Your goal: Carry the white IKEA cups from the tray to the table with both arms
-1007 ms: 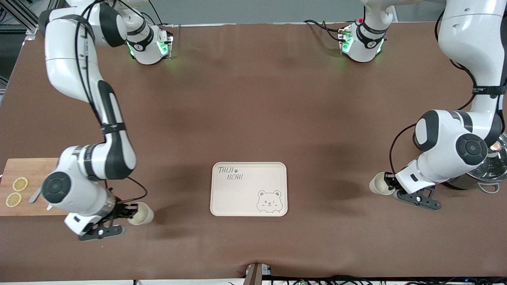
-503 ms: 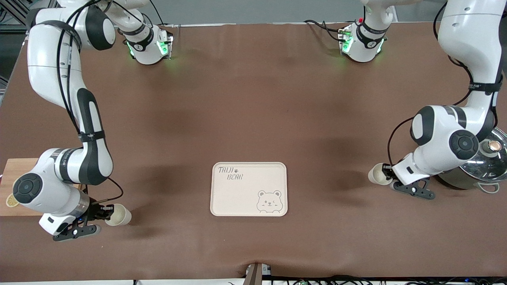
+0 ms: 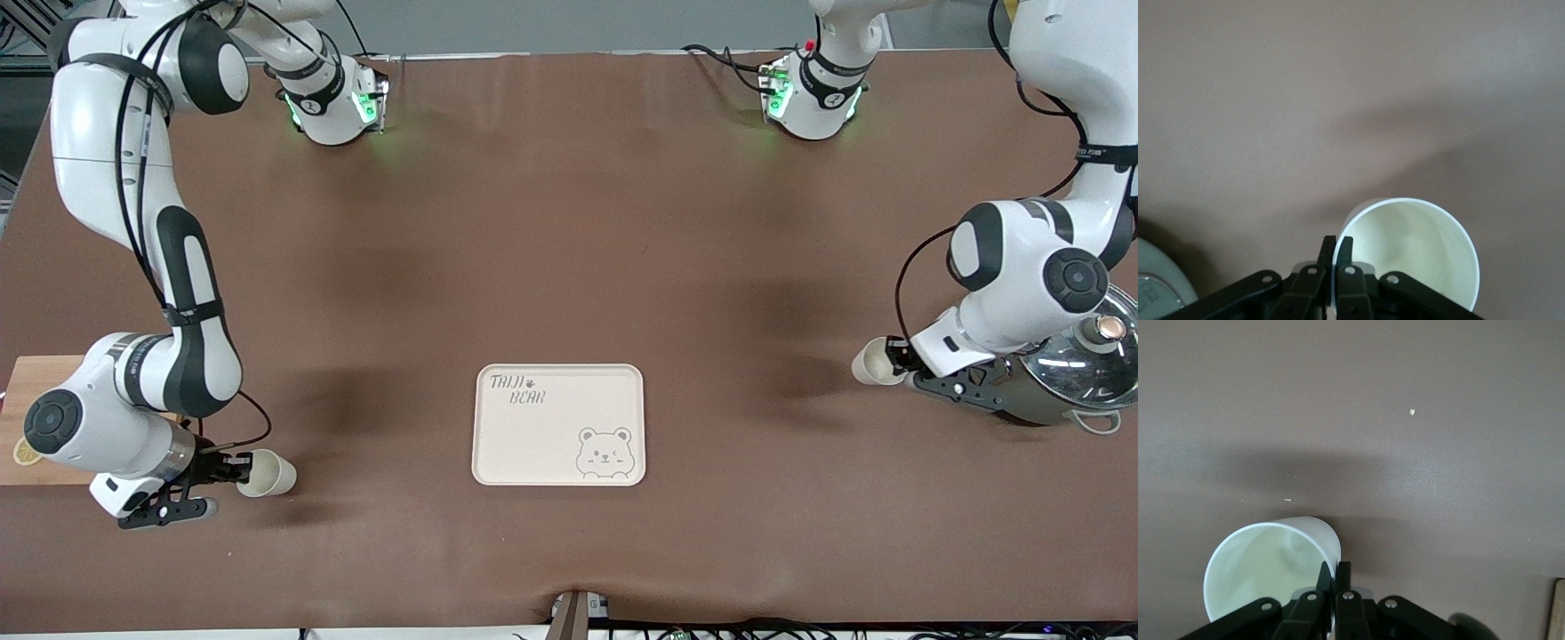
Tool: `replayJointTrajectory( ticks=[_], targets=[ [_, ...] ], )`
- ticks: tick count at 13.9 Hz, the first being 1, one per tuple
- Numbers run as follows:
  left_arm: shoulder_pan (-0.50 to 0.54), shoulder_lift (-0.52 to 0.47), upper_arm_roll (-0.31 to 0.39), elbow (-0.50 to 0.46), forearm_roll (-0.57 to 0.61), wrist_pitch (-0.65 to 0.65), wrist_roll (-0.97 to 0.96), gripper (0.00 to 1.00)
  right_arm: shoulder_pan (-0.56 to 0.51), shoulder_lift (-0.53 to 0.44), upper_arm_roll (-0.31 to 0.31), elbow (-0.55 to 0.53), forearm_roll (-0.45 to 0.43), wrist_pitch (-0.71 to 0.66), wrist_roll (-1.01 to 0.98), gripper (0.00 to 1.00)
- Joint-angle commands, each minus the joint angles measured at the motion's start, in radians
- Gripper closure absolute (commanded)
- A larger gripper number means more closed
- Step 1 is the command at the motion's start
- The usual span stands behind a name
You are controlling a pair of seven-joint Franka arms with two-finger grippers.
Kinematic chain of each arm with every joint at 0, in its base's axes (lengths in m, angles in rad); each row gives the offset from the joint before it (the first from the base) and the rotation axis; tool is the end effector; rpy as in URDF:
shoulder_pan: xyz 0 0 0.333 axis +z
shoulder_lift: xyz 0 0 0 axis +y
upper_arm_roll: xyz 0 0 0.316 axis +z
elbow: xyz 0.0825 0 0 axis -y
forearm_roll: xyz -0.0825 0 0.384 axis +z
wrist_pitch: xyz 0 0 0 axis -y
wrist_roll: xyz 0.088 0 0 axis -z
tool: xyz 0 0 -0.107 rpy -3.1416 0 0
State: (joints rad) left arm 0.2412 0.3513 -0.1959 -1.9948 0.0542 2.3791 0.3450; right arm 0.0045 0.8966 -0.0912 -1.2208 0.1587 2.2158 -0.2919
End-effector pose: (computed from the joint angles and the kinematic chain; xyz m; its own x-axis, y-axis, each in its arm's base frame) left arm 0.6091 0.0325 0.2913 0.9466 -0.3188 0.0480 -0.3197 -0.9474 0.0125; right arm 0.7667 -0.0417 0.2406 0.9819 0.1505 0.1147 0.1552 -0.9873 -0.0330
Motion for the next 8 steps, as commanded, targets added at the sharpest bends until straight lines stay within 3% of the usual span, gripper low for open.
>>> replayJointTrajectory(
  ticks=[1, 3, 8],
  targets=[
    [0.165, -0.029, -0.112, -0.073, -0.055, 0.067, 0.118, 1.0, -0.015, -0.015, 0.021, -0.023, 0.019, -0.001, -0.01, 0.0],
    [0.225, -0.009, -0.154, -0.079, -0.091, 0.095, 0.173, 1.0, -0.011, -0.021, 0.021, -0.019, 0.019, -0.002, -0.006, 0.0],
    [0.224, 0.049, -0.155, -0.081, -0.091, 0.178, 0.184, 1.0, 0.002, -0.064, 0.015, -0.016, -0.002, -0.007, -0.009, 0.0]
  ],
)
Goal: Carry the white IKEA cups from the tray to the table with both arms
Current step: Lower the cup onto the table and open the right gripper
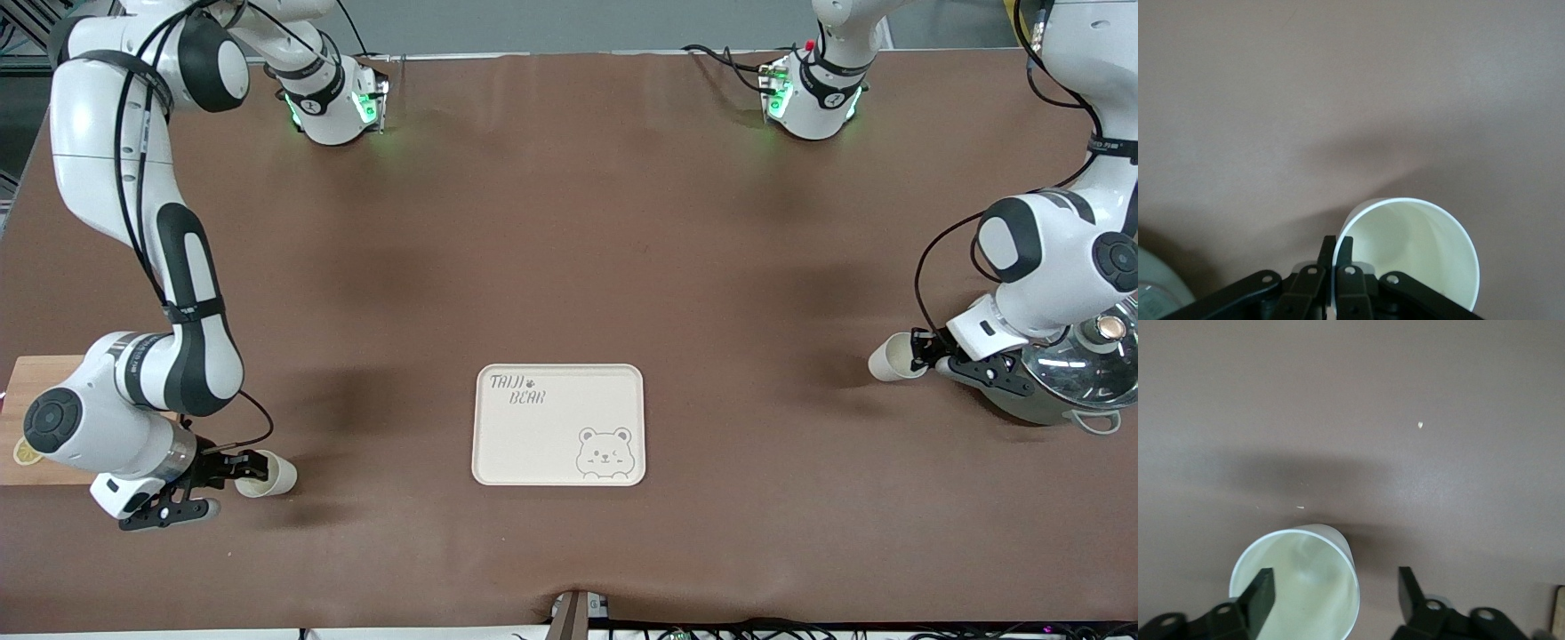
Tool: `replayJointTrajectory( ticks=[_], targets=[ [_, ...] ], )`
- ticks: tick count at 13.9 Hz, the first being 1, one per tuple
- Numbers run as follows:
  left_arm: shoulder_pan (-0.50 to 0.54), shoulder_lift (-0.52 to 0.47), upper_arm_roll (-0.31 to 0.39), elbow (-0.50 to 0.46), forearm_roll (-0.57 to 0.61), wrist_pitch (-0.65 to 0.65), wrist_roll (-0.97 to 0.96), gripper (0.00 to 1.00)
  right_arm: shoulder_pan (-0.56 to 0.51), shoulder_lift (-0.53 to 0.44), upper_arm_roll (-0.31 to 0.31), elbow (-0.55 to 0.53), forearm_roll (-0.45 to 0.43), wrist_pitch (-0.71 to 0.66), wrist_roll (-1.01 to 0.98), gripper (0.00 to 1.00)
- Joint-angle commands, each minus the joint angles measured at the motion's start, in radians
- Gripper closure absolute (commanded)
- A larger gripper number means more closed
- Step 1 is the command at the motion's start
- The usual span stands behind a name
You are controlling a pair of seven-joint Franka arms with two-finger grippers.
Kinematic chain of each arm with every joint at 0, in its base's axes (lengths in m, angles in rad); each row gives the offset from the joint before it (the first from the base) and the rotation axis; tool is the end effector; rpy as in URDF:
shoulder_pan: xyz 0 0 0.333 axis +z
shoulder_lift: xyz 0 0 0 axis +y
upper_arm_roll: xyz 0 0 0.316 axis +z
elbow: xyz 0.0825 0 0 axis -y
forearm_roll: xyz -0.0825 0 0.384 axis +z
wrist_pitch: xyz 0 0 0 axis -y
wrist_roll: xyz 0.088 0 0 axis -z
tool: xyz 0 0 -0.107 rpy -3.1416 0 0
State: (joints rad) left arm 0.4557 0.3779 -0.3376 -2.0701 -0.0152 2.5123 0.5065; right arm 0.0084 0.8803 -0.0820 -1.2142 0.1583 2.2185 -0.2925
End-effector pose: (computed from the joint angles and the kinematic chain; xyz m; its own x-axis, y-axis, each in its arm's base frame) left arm 0.5936 0.0755 0.2648 0.9328 -0.3341 0.1354 -0.3459 -0.9352 0.0759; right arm 0.7701 -0.0336 0.2562 0.9770 0.1602 0.1406 0.1666 -0.9854 -0.0349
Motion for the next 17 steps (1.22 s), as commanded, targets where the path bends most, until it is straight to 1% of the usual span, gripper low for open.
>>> replayJointTrajectory(
  ticks=[1, 3, 5, 6, 7, 8, 9, 11, 12, 13, 14, 16, 17],
  targets=[
    [0.011, 0.038, -0.012, -0.005, -0.02, 0.071, 0.023, 1.0, -0.002, -0.061, 0.002, -0.022, -0.011, -0.013, -0.01, 0.0],
    [0.009, 0.067, -0.012, -0.005, -0.015, 0.112, 0.023, 1.0, -0.001, -0.102, 0.004, -0.022, -0.052, -0.058, -0.005, 0.0],
    [0.009, 0.078, -0.012, -0.005, -0.012, 0.128, 0.023, 1.0, -0.002, -0.15, 0.004, -0.021, -0.057, -0.109, -0.004, 0.0],
    [0.005, 0.079, -0.012, -0.001, -0.011, 0.128, 0.024, 0.98, -0.001, -0.181, 0.004, -0.022, -0.057, -0.15, 0.003, 0.0],
    [-0.002, 0.079, -0.012, 0.001, -0.009, 0.128, 0.024, 0.21, -0.002, -0.213, 0.004, -0.024, -0.057, -0.184, 0.039, 0.0],
    [-0.002, 0.079, -0.014, 0.001, -0.008, 0.129, 0.024, 0.0, -0.002, -0.246, 0.004, -0.025, -0.057, -0.207, 0.103, 0.0],
    [-0.002, 0.075, -0.014, 0.001, -0.008, 0.128, 0.021, 0.0, -0.001, -0.28, 0.004, -0.025, -0.057, -0.236, 0.151, 0.0],
    [-0.002, 0.058, -0.014, 0.007, -0.008, 0.12, 0.012, 0.0, 0.001, -0.331, 0.007, -0.022, -0.057, -0.317, 0.174, 0.0],
    [-0.003, 0.03, -0.014, 0.007, -0.008, 0.103, 0.011, 0.0, -0.001, -0.355, 0.007, -0.022, -0.057, -0.339, 0.174, 0.0],
    [-0.003, 0.009, -0.015, 0.033, -0.009, 0.045, -0.003, 0.0, -0.001, -0.383, 0.007, -0.022, -0.057, -0.364, 0.176, 0.0],
    [-0.006, 0.003, -0.018, 0.092, -0.009, -0.051, -0.029, 0.0, -0.001, -0.412, 0.007, -0.022, -0.057, -0.396, 0.176, 0.0],
    [-0.052, 0.016, -0.023, 0.291, 0.001, -0.296, -0.132, 0.0, -0.004, -0.46, 0.005, -0.024, -0.057, -0.454, 0.243, 0.0],
    [-0.086, 0.031, -0.023, 0.379, 0.044, -0.375, -0.214, 0.0, -0.004, -0.481, 0.005, -0.025, -0.057, -0.474, 0.295, 0.0]
  ],
)
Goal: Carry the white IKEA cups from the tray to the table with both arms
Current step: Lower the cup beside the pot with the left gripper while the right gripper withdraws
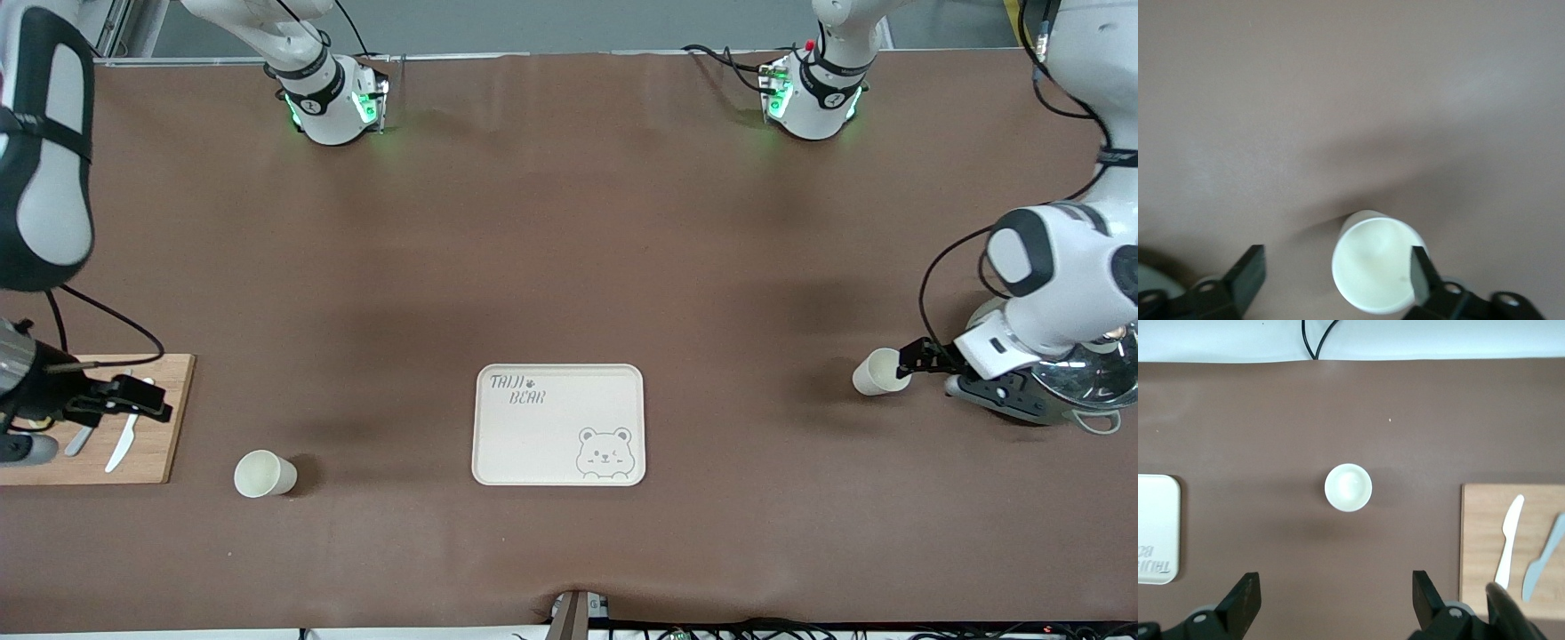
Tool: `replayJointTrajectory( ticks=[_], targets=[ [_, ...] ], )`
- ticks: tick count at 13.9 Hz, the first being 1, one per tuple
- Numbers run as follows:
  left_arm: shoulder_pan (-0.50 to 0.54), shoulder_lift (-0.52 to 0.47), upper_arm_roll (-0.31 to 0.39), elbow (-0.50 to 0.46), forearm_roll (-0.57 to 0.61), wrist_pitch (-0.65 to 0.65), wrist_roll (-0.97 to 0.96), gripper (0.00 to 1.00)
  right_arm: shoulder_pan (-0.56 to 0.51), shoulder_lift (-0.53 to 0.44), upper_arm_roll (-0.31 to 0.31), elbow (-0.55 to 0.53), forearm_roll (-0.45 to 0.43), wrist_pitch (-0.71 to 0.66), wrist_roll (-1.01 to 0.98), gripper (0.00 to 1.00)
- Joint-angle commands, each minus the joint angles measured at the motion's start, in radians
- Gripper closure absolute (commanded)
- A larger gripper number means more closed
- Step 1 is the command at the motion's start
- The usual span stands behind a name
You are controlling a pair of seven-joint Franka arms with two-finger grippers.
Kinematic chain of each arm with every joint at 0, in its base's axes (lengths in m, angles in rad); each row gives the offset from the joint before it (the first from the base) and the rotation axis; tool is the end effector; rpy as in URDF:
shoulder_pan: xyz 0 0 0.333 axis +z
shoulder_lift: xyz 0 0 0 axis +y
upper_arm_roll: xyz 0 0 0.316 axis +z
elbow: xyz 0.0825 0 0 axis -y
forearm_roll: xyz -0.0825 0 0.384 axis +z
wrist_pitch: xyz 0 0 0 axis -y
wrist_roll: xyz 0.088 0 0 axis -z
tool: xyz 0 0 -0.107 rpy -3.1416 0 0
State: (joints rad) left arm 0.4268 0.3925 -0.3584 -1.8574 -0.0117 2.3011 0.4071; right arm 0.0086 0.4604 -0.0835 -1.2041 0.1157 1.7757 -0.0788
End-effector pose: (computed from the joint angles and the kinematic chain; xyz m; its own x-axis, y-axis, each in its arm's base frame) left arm 0.6386 0.0591 0.3287 0.9497 -0.2882 0.1229 -0.3010 -0.9480 0.1031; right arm 0.7031 -0.0293 0.5301 0.9930 -0.0066 0.1176 0.0016 -0.9976 -0.0690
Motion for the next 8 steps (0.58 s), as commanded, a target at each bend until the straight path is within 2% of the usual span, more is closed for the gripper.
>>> replayJointTrajectory(
  ticks=[1, 3, 5, 8],
  targets=[
    [-0.086, 0.041, -0.004, 0.243, 0.097, -0.207, -0.208, 0.0, -0.001, -0.08, 0.007, -0.037, -0.016, -0.041, 0.102, 0.0],
    [-0.196, 0.074, 0.002, 0.344, 0.146, -0.267, -0.406, 0.0, 0.001, -0.12, 0.005, -0.04, -0.018, -0.064, 0.105, 0.0],
    [-0.307, 0.071, 0.018, 0.406, 0.212, -0.343, -0.586, 0.0, 0.004, -0.16, 0.008, -0.041, -0.043, -0.103, 0.166, 0.0],
    [-0.378, 0.048, 0.012, 0.498, 0.219, -0.537, -0.631, 0.0, 0.01, -0.228, 0.01, -0.078, -0.073, -0.163, 0.198, 0.0]
  ],
)
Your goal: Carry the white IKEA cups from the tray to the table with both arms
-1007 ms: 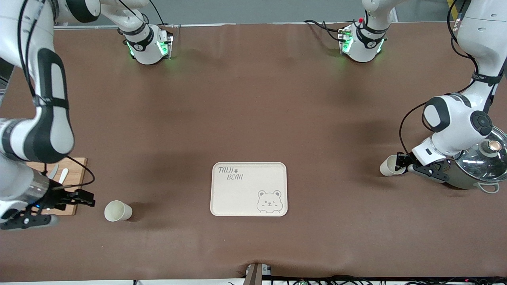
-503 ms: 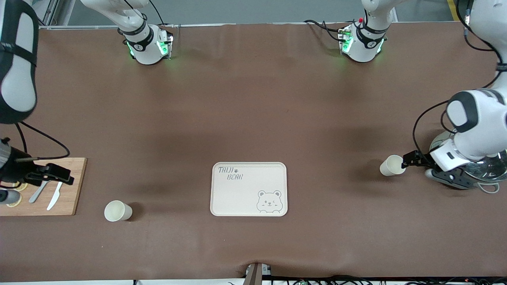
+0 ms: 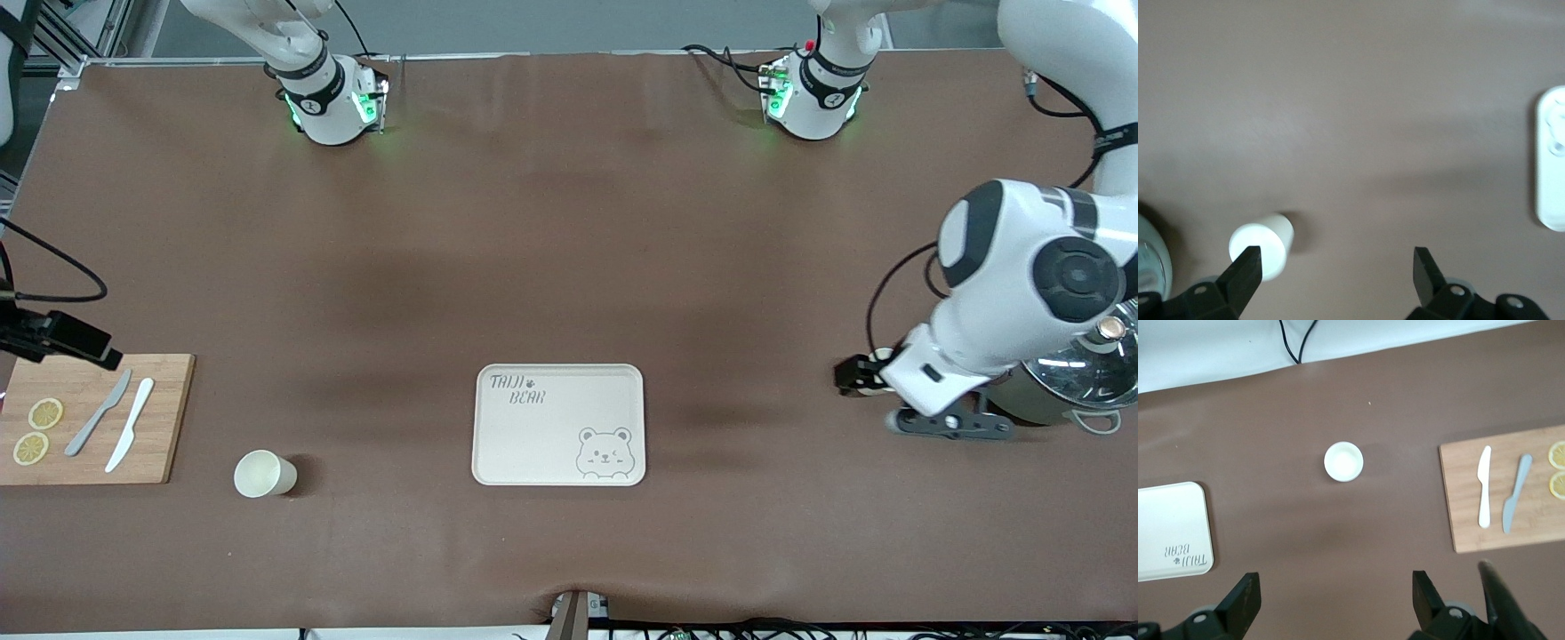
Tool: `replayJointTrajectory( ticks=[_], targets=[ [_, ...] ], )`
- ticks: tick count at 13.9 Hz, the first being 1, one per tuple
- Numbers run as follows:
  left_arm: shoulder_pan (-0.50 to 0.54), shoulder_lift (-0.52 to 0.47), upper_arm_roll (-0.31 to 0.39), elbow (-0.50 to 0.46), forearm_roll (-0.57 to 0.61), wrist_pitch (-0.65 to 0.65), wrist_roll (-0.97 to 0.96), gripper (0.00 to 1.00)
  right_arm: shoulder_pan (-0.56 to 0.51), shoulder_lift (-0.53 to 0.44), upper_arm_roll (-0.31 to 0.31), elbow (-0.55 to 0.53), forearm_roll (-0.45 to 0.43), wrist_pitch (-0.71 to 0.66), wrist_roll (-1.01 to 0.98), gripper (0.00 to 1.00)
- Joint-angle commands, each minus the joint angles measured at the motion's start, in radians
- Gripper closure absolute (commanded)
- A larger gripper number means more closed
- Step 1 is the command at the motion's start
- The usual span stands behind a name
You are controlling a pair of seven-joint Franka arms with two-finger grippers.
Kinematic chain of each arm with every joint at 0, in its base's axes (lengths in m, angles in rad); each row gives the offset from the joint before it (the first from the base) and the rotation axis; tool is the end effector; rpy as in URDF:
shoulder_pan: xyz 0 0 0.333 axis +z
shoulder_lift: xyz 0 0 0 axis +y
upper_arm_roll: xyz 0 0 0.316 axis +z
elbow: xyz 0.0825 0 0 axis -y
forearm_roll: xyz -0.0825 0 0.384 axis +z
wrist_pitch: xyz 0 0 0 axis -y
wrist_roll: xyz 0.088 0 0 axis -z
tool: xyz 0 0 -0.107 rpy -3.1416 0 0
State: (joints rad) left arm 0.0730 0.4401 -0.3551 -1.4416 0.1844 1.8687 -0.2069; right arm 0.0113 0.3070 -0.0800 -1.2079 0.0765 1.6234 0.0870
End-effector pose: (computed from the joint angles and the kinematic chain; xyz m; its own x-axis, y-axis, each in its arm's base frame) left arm 0.6709 -0.1389 0.4512 0.9952 -0.0959 0.0200 -0.0954 -0.9951 -0.0247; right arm 0.6513 -0.0277 0.6169 0.9828 -0.1523 0.1042 -0.1465 -0.9873 -0.0615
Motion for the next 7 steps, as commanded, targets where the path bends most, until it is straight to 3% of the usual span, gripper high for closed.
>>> replayJointTrajectory(
  ticks=[1, 5, 7],
  targets=[
    [-0.035, -0.018, 0.004, 0.086, 0.021, -0.136, -0.026, 0.0, 0.009, -0.121, 0.008, -0.134, -0.047, -0.001, 0.034, 0.0],
    [-0.024, -0.196, -0.015, 0.086, 0.003, -0.314, -0.022, 0.0, 0.018, -0.27, 0.009, -0.342, -0.066, 0.076, 0.034, 0.0],
    [-0.022, -0.282, 0.01, 0.078, -0.034, -0.358, 0.015, 0.0, 0.019, -0.316, 0.009, -0.406, -0.067, 0.092, 0.034, 0.0]
  ],
)
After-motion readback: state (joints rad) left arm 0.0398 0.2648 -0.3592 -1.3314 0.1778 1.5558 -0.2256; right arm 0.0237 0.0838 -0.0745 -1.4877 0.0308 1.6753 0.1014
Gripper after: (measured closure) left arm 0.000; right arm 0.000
